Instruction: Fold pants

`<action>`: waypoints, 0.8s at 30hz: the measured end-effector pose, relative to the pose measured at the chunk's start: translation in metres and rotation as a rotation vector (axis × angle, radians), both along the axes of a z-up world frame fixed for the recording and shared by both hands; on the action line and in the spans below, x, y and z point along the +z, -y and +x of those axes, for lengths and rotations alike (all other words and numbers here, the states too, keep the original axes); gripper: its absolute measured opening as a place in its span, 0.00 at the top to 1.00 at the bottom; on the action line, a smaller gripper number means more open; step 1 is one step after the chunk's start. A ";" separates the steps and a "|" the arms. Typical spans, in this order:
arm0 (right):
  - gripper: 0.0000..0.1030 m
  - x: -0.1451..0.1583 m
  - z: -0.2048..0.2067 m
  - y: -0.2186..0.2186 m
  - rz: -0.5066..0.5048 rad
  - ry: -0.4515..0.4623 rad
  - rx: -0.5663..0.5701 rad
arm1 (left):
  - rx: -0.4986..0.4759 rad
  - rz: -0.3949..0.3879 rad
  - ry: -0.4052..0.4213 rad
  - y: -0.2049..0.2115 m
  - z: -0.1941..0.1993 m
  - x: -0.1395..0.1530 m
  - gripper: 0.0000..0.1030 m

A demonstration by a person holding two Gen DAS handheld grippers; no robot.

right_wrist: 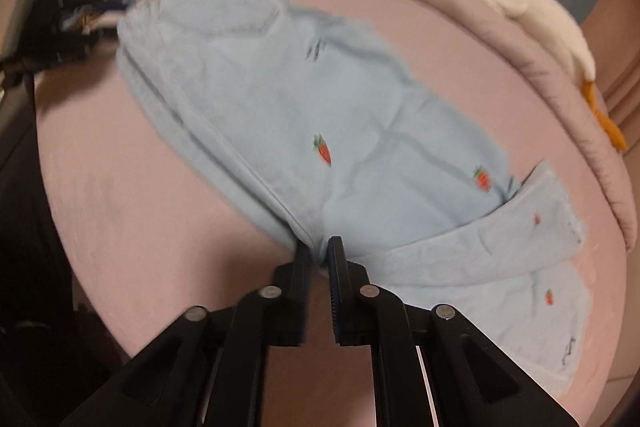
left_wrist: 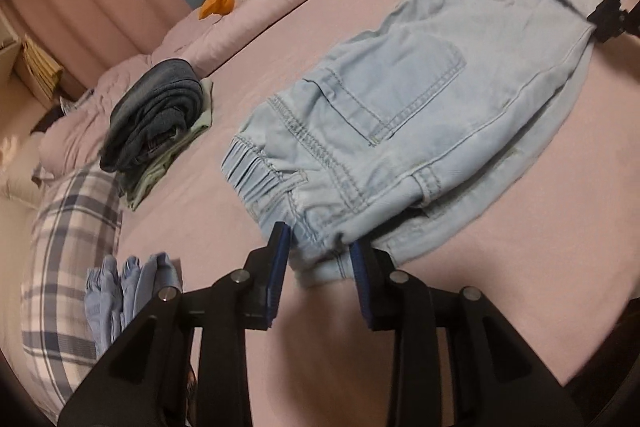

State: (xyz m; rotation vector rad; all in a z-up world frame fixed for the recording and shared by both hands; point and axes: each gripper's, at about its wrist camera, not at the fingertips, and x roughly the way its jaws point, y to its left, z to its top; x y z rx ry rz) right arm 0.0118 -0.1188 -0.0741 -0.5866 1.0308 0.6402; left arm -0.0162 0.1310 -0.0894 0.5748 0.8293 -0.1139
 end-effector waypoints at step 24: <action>0.59 0.039 0.119 0.137 0.509 -0.113 -0.617 | -0.038 -0.482 -0.197 0.122 0.059 -0.017 0.60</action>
